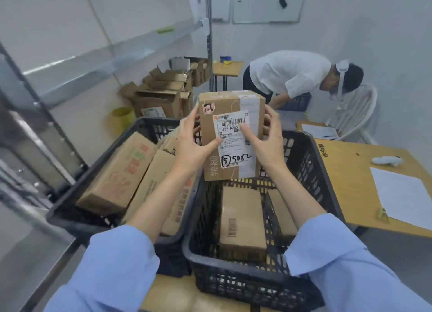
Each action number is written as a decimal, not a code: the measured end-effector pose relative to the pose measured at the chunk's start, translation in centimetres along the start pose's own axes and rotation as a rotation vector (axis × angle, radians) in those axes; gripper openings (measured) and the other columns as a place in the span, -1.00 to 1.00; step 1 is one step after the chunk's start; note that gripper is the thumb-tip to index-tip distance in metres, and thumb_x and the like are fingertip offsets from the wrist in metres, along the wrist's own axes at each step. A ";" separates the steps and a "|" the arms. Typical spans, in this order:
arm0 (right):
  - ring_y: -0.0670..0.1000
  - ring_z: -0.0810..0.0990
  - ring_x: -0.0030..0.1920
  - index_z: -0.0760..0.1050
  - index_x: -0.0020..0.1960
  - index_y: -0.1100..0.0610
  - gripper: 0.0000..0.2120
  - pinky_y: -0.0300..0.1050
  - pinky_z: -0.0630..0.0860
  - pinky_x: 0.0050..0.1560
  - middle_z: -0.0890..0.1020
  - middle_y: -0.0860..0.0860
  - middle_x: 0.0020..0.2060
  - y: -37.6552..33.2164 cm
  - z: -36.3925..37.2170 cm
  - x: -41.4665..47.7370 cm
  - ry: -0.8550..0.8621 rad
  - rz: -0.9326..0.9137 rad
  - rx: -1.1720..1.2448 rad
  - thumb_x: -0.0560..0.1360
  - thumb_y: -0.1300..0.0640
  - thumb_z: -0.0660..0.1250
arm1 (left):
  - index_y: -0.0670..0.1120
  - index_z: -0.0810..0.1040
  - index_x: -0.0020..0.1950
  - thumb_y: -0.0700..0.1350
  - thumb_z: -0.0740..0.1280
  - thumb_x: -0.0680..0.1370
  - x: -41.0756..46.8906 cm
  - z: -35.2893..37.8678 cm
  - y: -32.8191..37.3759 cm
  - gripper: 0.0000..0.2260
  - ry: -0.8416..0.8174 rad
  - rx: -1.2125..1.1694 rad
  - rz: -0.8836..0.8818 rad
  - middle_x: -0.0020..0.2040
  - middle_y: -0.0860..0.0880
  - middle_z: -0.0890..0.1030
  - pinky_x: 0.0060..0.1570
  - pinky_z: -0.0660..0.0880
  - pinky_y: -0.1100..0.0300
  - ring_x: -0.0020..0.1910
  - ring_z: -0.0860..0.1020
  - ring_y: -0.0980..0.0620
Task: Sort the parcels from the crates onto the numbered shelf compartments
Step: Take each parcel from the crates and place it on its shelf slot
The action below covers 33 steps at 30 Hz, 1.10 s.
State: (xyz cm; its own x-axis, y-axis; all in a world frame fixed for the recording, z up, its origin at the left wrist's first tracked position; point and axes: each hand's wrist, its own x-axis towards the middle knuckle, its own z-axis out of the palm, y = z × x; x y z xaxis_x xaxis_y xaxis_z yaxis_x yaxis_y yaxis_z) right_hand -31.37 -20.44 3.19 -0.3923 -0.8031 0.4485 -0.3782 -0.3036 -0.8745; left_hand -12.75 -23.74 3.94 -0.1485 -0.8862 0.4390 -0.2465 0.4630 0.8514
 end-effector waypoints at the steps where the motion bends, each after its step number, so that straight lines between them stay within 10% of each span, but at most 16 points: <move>1: -0.06 0.47 0.31 0.25 0.45 -0.13 -0.35 0.06 0.53 0.27 0.44 0.00 0.34 -0.8 0.7 0.2 -0.034 -0.014 0.019 0.46 -0.12 0.47 | 0.09 0.16 0.57 -0.07 0.53 0.44 -0.1 -1.0 0.4 -0.19 0.017 -0.005 -0.007 0.43 -0.01 0.32 0.37 0.42 -0.04 0.39 0.38 0.05; 7: -0.28 0.43 0.28 0.16 0.46 -0.13 -0.28 -0.22 0.48 0.22 0.40 -0.20 0.33 -4.3 4.5 0.1 -0.185 -0.089 0.122 0.46 -0.06 0.50 | 0.22 0.15 0.48 -0.03 0.54 0.43 -2.3 -6.4 2.3 -0.23 0.167 0.030 0.006 0.35 0.26 0.36 0.29 0.46 0.06 0.34 0.39 0.18; 12: -0.03 0.49 0.34 0.19 0.33 -0.05 -0.37 0.13 0.48 0.33 0.47 -0.02 0.36 -6.3 6.4 -0.9 -0.340 -0.079 0.239 0.45 0.00 0.51 | 0.17 0.21 0.45 -0.06 0.54 0.44 -5.0 -9.3 3.9 -0.29 0.276 0.090 0.025 0.39 0.26 0.40 0.29 0.46 0.11 0.35 0.40 0.27; 16: -0.14 0.47 0.34 0.23 0.35 -0.13 -0.40 0.03 0.46 0.35 0.49 -0.10 0.37 -7.7 7.5 -2.7 -0.459 -0.112 0.268 0.46 -0.04 0.50 | 0.25 0.21 0.47 -0.03 0.52 0.45 -8.2 -11.4 5.2 -0.29 0.377 0.194 0.007 0.31 0.50 0.35 0.19 0.32 0.49 0.33 0.34 0.44; 21: -0.16 0.46 0.31 0.27 0.42 -0.19 -0.40 0.00 0.52 0.26 0.43 -0.15 0.38 -9.8 9.2 -5.8 -0.604 -0.181 0.338 0.49 -0.06 0.46 | 0.37 0.18 0.45 0.07 0.50 0.43 -13.2 -13.8 7.3 -0.28 0.556 0.311 -0.059 0.43 0.15 0.31 0.35 0.40 -0.14 0.40 0.35 0.14; 29: -0.21 0.43 0.31 0.22 0.50 -0.19 -0.33 -0.11 0.46 0.28 0.43 -0.24 0.31 -14.8 13.1 -14.0 -0.892 -0.248 0.502 0.49 -0.02 0.46 | 0.25 0.20 0.41 0.01 0.54 0.41 -23.5 -18.0 10.8 -0.29 0.797 0.354 -0.136 0.31 0.33 0.38 0.19 0.38 0.38 0.30 0.38 0.39; 33: -0.25 0.46 0.30 0.25 0.43 -0.07 -0.39 -0.02 0.44 0.38 0.47 -0.21 0.31 -17.4 14.9 -19.2 -1.039 -0.238 0.620 0.49 0.08 0.47 | 0.16 0.26 0.45 0.01 0.54 0.42 -28.8 -20.1 13.9 -0.31 0.927 0.480 -0.182 0.34 0.31 0.40 0.30 0.37 0.21 0.36 0.34 0.33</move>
State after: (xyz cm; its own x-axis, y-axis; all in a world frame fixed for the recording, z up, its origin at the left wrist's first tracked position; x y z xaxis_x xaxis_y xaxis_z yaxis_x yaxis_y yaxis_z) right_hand -4.80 -7.39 7.02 0.5919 -0.6346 0.4970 0.2243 -0.4626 -0.8578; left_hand 7.35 7.85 8.88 0.6679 -0.5165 0.5358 -0.5739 0.1009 0.8127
